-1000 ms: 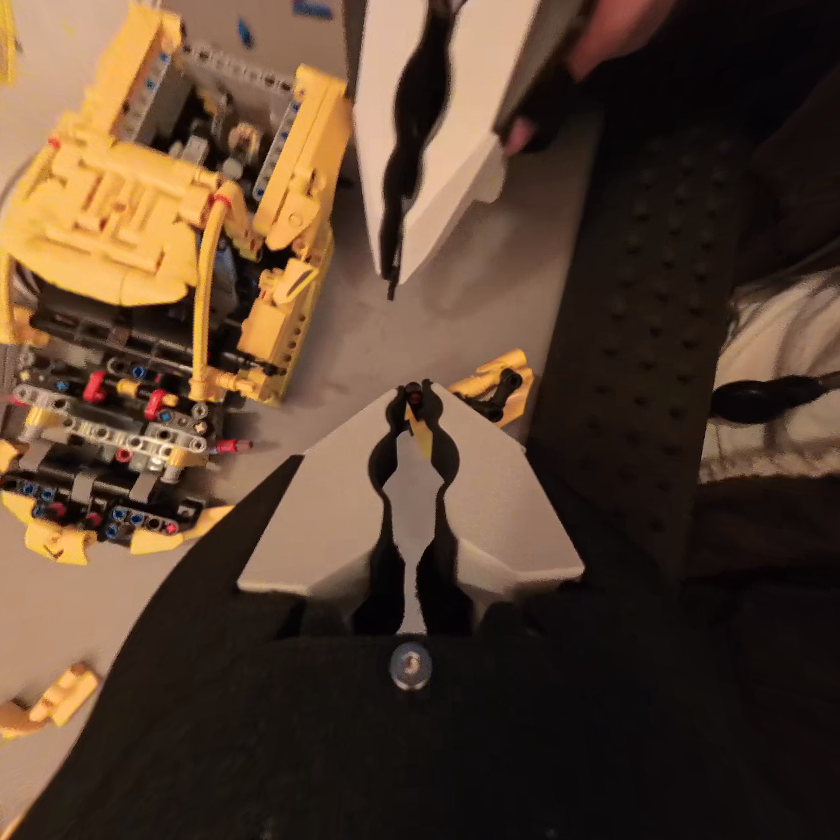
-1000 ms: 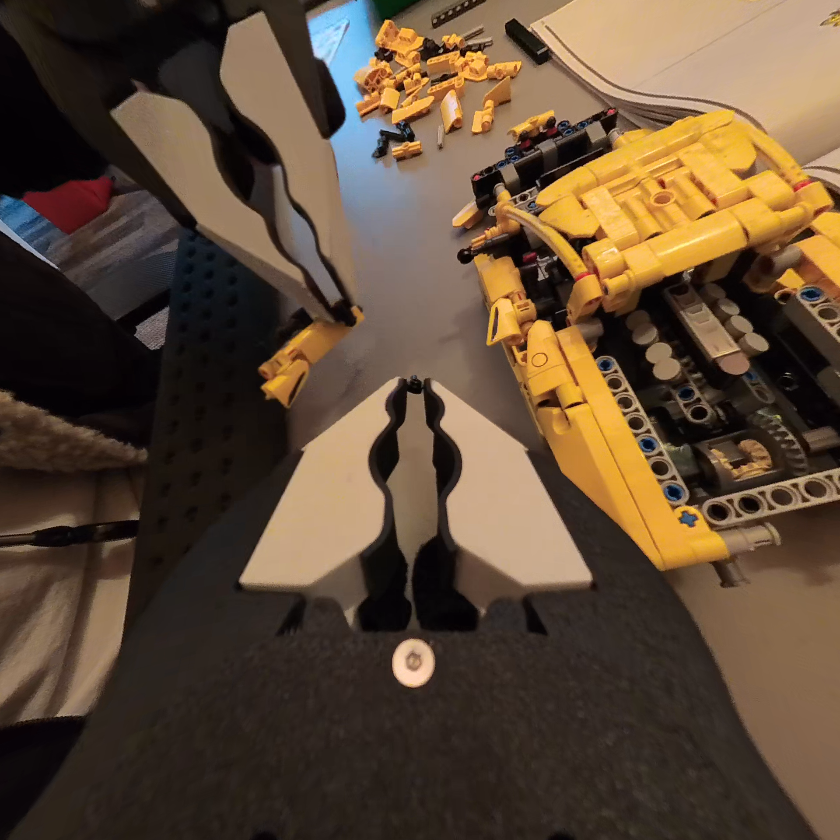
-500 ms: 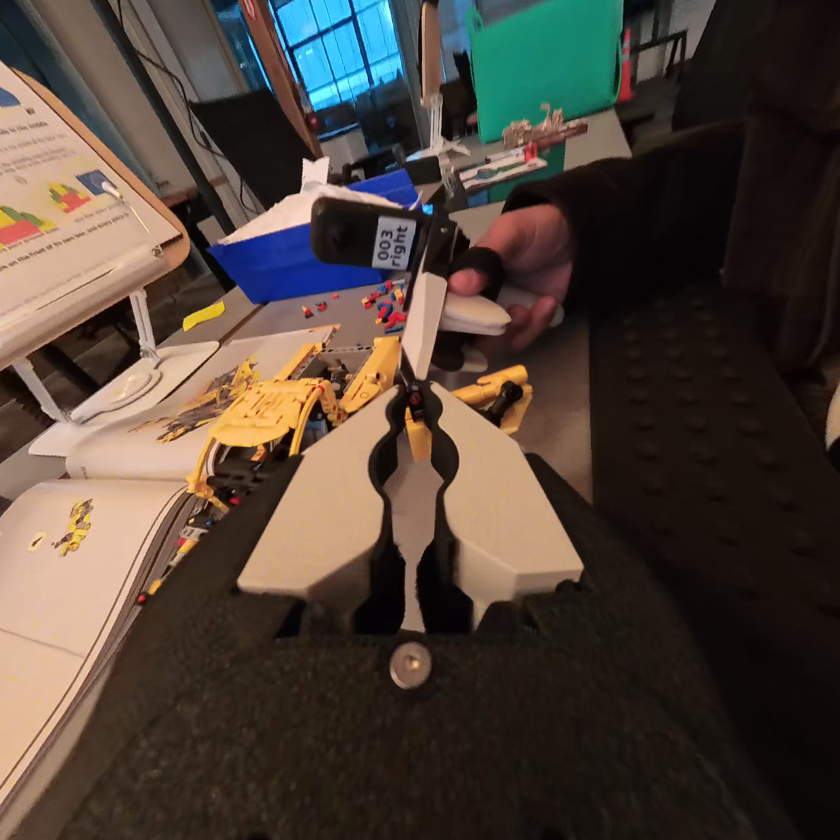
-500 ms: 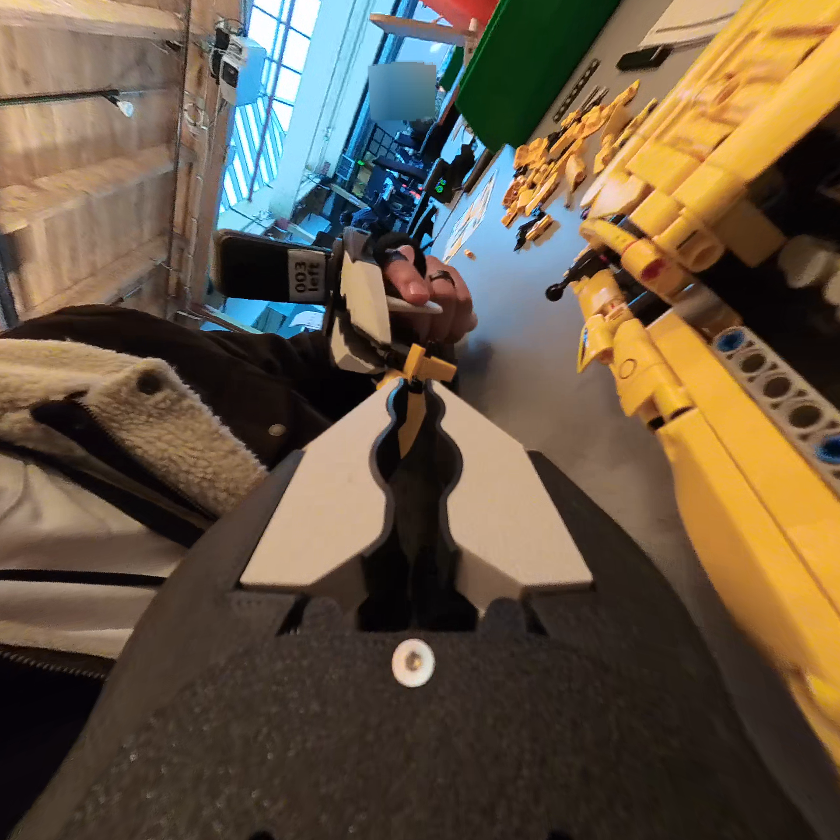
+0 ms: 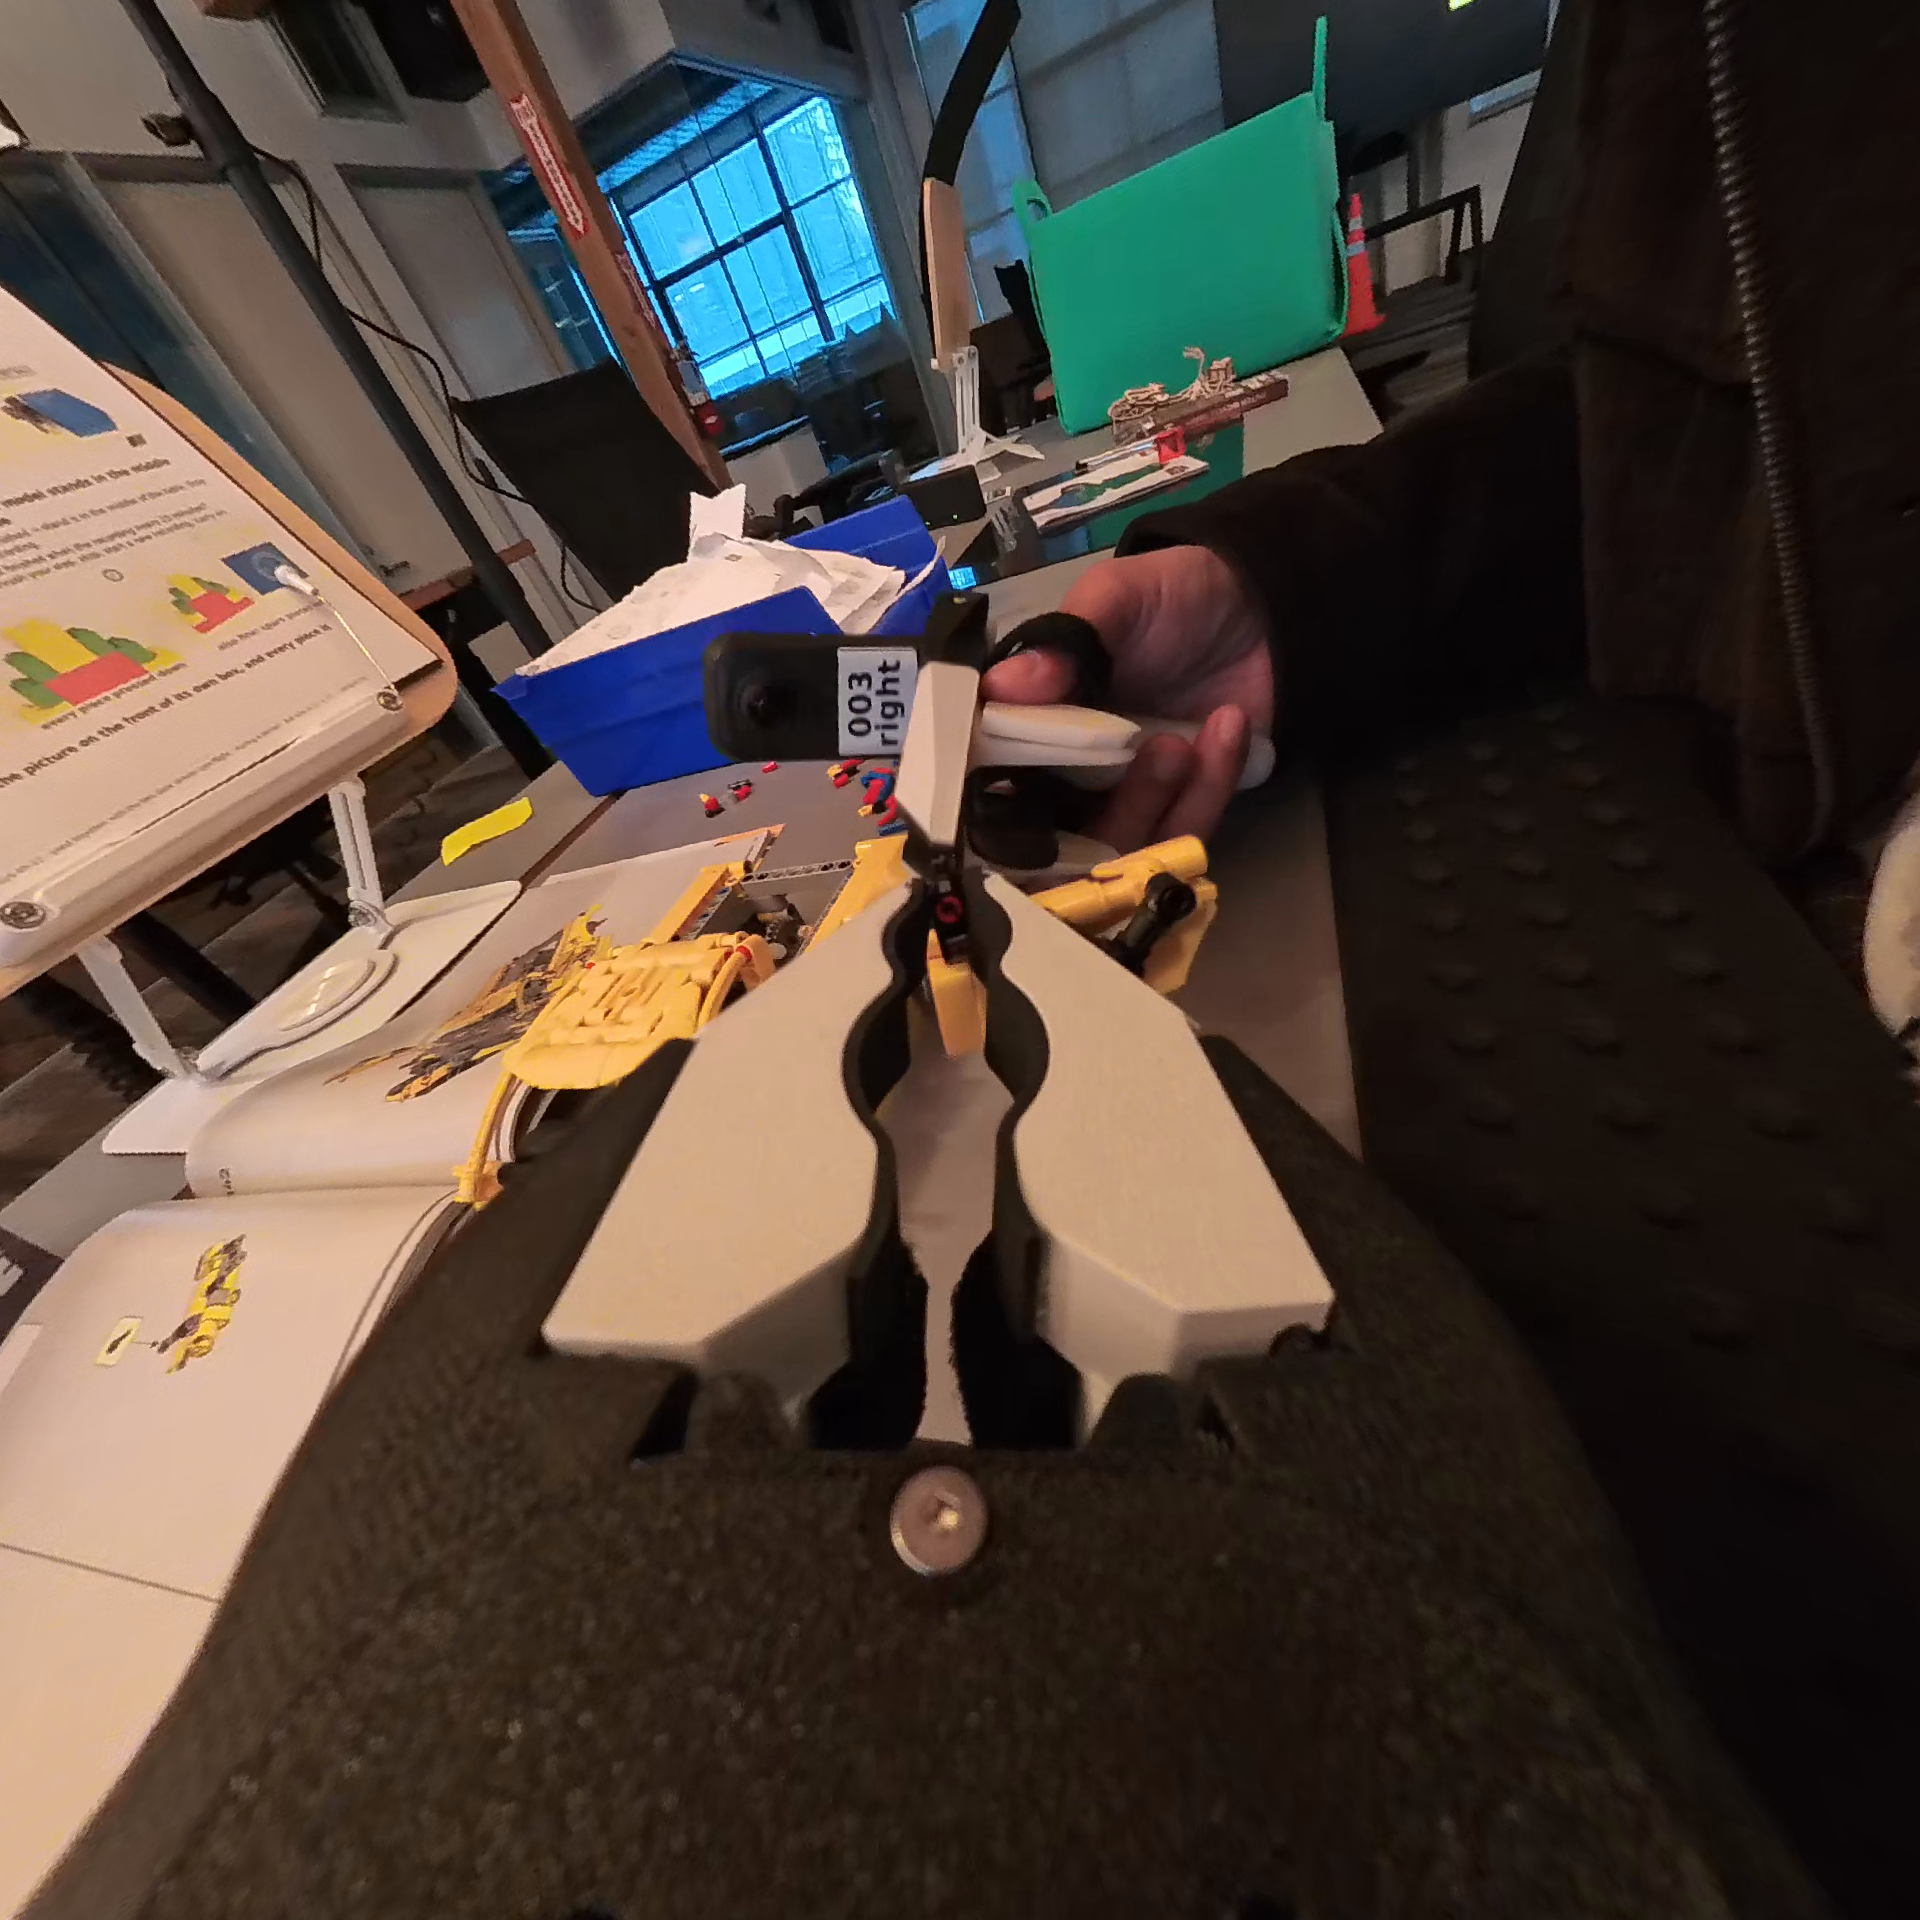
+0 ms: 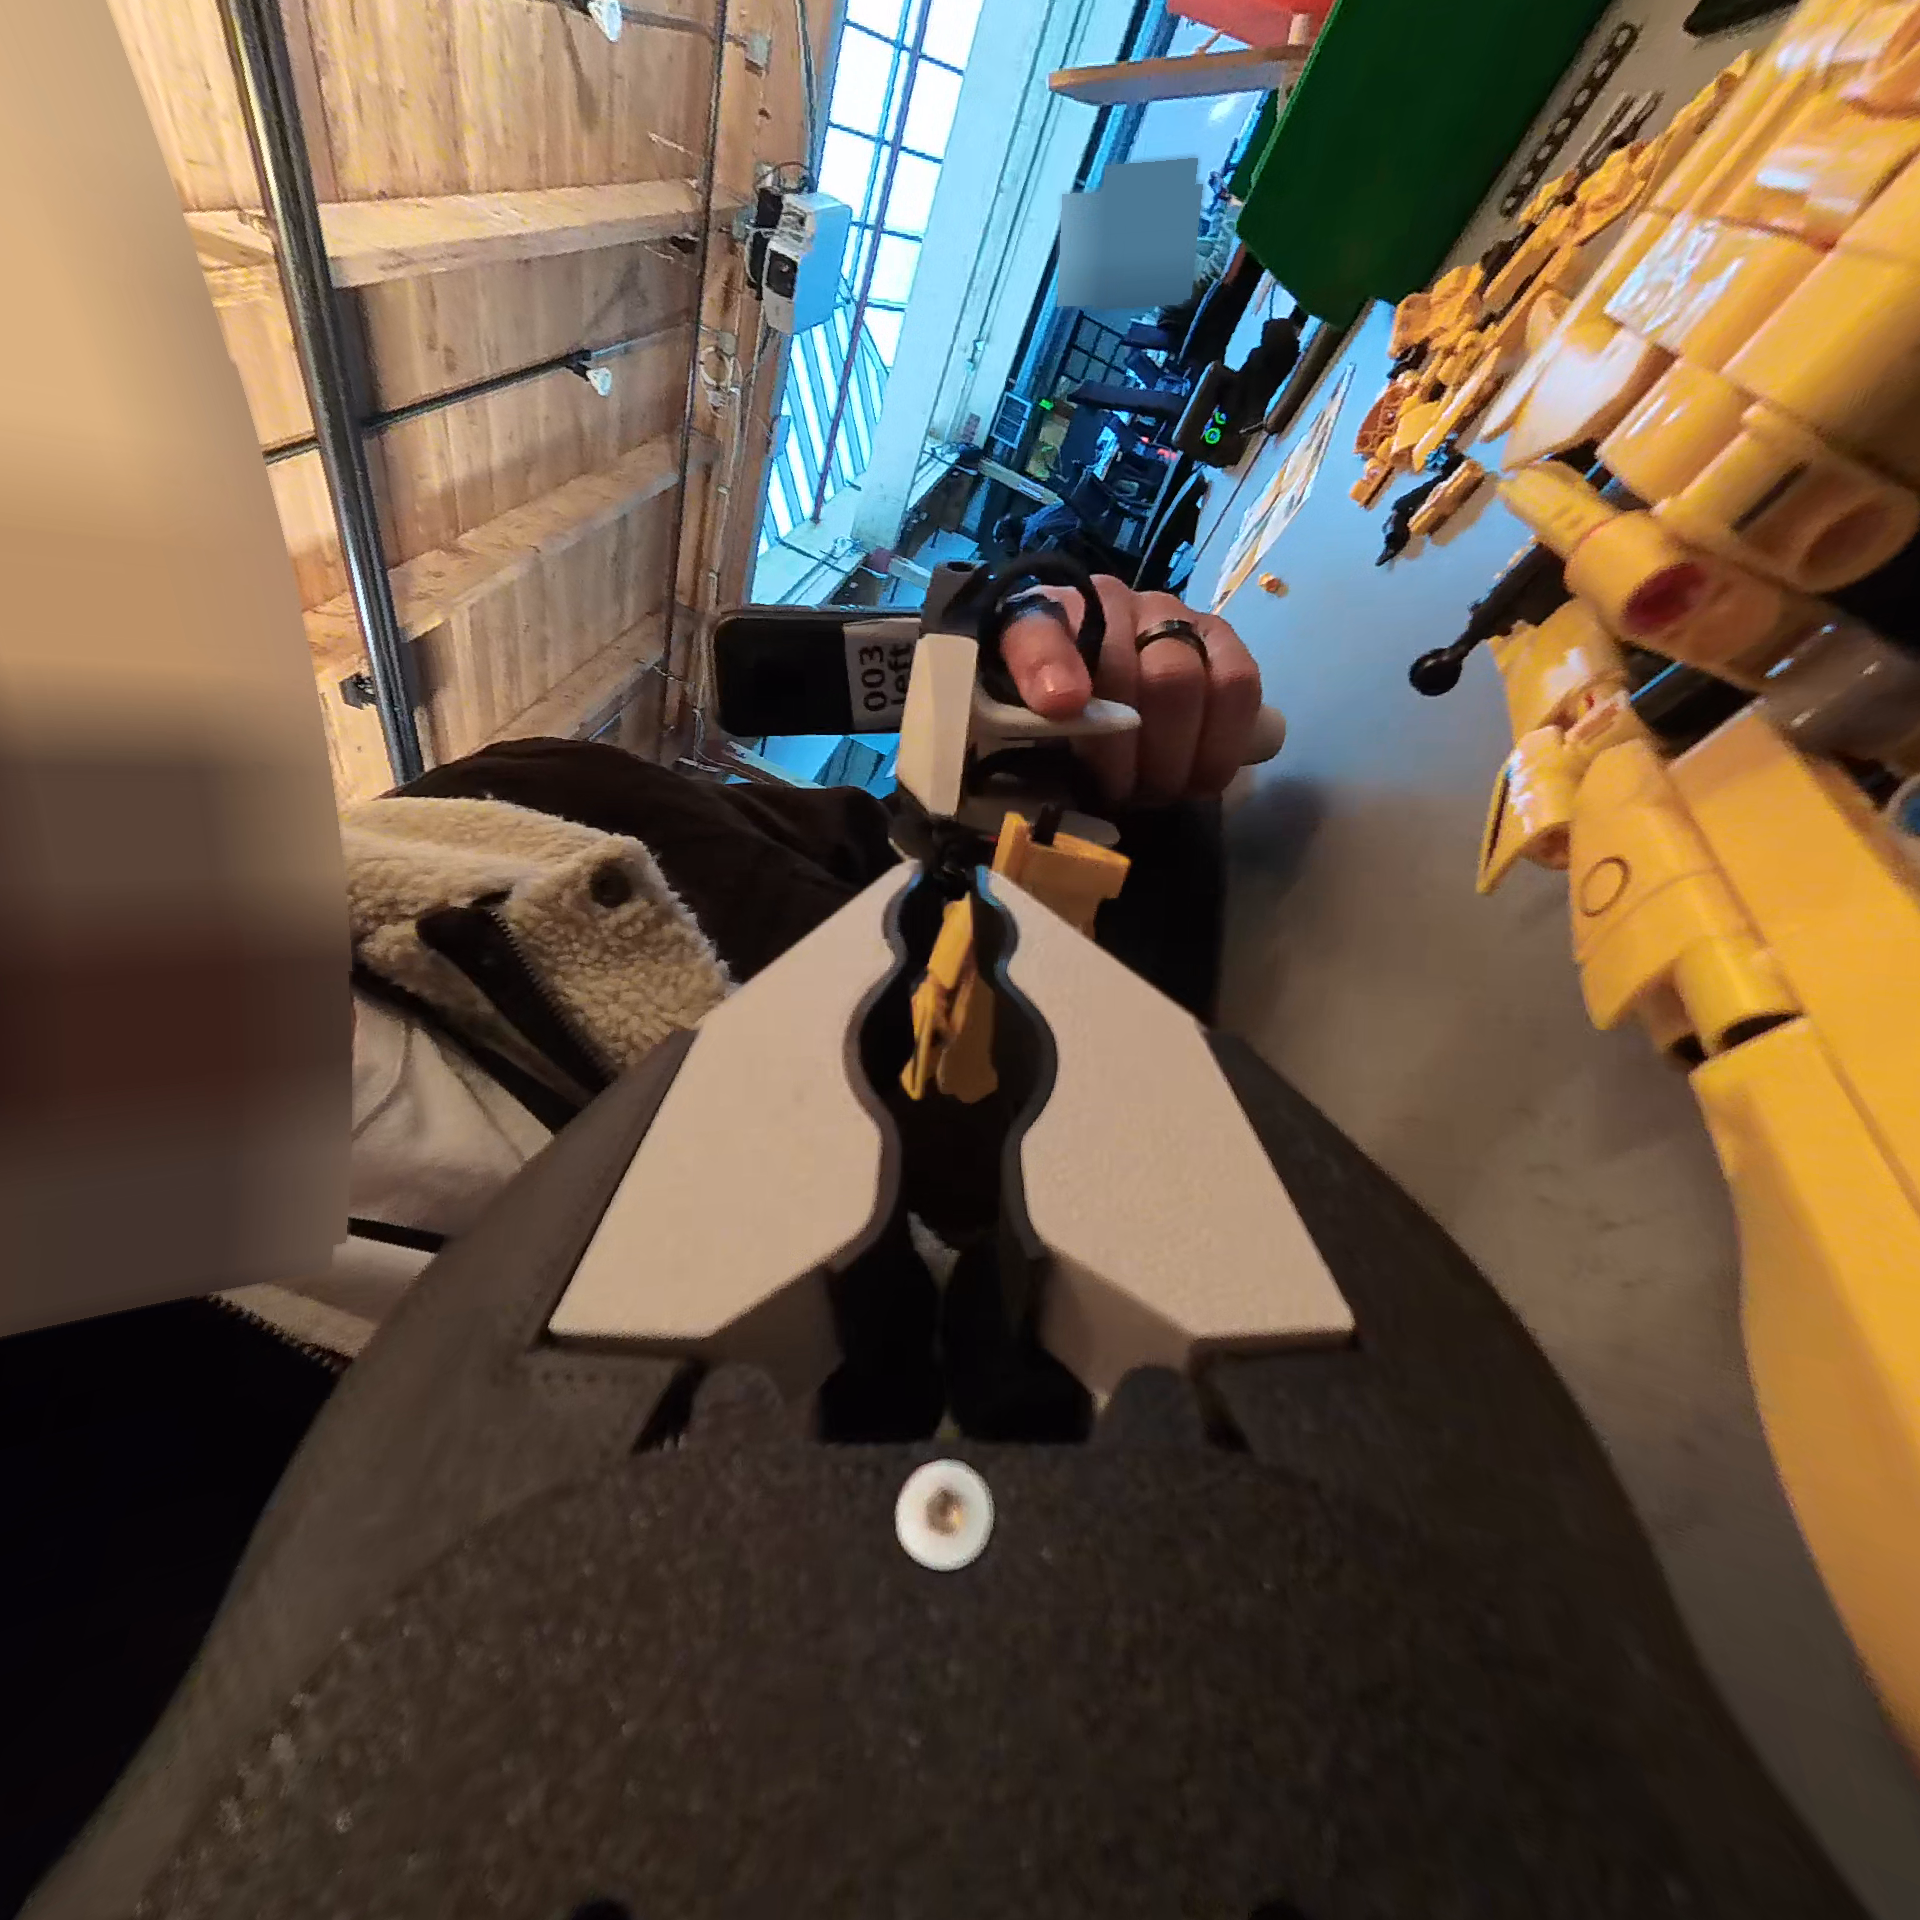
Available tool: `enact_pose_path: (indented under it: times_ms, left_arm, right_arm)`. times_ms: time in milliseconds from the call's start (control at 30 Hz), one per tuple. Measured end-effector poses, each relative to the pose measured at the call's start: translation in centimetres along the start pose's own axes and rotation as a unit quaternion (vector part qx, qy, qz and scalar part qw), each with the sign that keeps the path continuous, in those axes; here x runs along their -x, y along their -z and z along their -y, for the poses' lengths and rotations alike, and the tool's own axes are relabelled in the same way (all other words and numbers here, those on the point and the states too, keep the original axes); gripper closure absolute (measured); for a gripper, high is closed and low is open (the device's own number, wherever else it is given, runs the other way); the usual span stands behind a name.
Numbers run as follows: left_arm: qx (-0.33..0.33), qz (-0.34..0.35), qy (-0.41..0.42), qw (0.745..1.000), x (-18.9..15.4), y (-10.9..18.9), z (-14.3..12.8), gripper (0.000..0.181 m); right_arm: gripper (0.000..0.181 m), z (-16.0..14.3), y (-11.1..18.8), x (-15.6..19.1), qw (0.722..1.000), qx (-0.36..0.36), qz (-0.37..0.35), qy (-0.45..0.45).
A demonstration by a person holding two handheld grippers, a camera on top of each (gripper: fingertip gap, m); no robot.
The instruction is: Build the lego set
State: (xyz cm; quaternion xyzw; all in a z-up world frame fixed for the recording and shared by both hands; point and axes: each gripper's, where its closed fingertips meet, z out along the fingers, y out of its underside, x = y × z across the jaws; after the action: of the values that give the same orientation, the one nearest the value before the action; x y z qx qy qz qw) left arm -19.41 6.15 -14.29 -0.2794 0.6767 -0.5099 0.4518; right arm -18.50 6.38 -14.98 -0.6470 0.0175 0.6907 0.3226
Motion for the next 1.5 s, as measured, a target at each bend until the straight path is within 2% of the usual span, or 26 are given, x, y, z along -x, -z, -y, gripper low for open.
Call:
enact_pose_path:
  times_ms: [700, 1100, 1500]
  left_arm:
    - [-0.032, -0.008, -0.022, 0.999, -0.6, -0.1, 0.8, 0.174]
    - [-0.071, 0.059, -0.035, 0.995, 1.1, 0.1, 3.1, 0.175]
    - [-0.058, 0.065, -0.051, 0.995, 1.3, 0.3, 2.7, 0.175]
  right_arm:
    - [0.176, -0.1, -0.2, 0.7, 1.0, 0.005, 0.02, -0.006]
    - [0.176, 1.7, -0.6, 2.8, 0.995, -0.066, 0.072, 0.004]
    - [0.176, 1.4, -0.8, 2.4, 0.996, -0.058, 0.066, -0.007]
